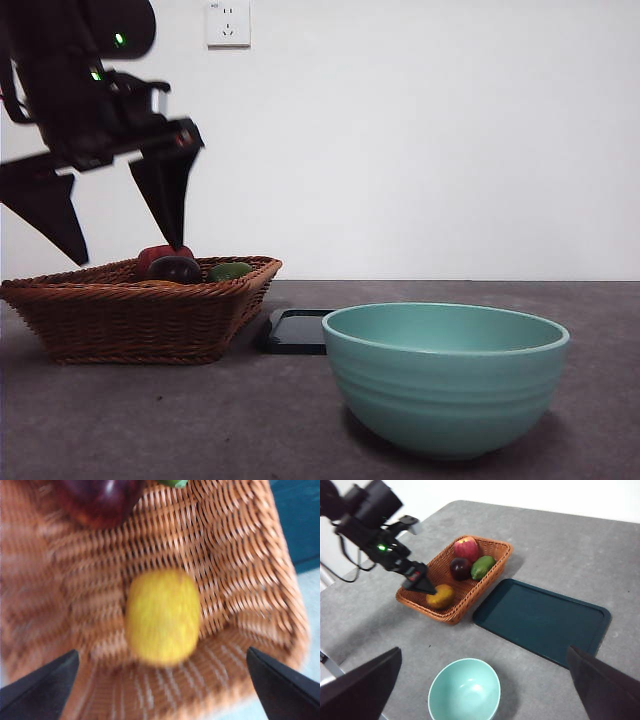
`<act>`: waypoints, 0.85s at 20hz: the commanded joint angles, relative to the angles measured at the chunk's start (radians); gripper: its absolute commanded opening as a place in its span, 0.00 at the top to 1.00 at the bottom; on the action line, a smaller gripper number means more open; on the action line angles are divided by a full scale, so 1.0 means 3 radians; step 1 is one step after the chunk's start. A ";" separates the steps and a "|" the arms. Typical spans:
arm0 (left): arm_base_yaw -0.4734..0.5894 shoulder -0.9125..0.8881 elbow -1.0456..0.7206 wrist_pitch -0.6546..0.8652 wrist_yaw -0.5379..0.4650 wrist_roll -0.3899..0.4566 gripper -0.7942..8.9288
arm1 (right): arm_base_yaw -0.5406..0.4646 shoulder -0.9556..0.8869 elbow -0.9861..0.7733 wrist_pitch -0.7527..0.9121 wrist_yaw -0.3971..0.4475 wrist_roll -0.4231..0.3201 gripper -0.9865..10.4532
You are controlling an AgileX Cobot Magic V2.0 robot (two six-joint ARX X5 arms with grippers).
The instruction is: Pick up the wifruite, put it on the bowl, pick up the plate, put it on desk
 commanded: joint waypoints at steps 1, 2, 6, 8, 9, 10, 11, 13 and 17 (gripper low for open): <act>-0.0048 0.0183 0.0090 0.0107 -0.0019 0.0092 0.28 | 0.0014 0.0006 0.0060 0.0025 -0.0004 0.0011 0.42; -0.0055 0.0248 0.0093 0.0130 -0.0022 0.0125 0.28 | 0.0014 0.0006 0.0060 0.0027 -0.0004 0.0011 0.42; -0.0055 0.0437 0.0093 0.0284 -0.0150 0.0142 0.28 | 0.0014 0.0006 0.0060 0.0023 -0.0011 0.0014 0.42; -0.0055 0.0505 0.0093 0.0308 -0.0172 0.0142 0.28 | 0.0014 0.0006 0.0060 0.0008 -0.0011 0.0014 0.42; -0.0055 0.0542 0.0093 0.0317 -0.0172 0.0142 0.28 | 0.0014 0.0006 0.0060 0.0004 -0.0011 0.0014 0.42; -0.0055 0.0584 0.0093 0.0332 -0.0172 0.0142 0.28 | 0.0014 0.0006 0.0060 0.0004 -0.0011 0.0013 0.42; -0.0055 0.0615 0.0093 0.0345 -0.0170 0.0141 0.28 | 0.0014 0.0006 0.0060 0.0004 -0.0010 0.0013 0.42; -0.0055 0.0670 0.0093 0.0351 -0.0170 0.0141 0.29 | 0.0014 0.0006 0.0060 0.0000 -0.0010 0.0013 0.42; -0.0055 0.0687 0.0094 0.0356 -0.0169 0.0117 0.58 | 0.0014 0.0006 0.0060 0.0001 -0.0009 0.0011 0.42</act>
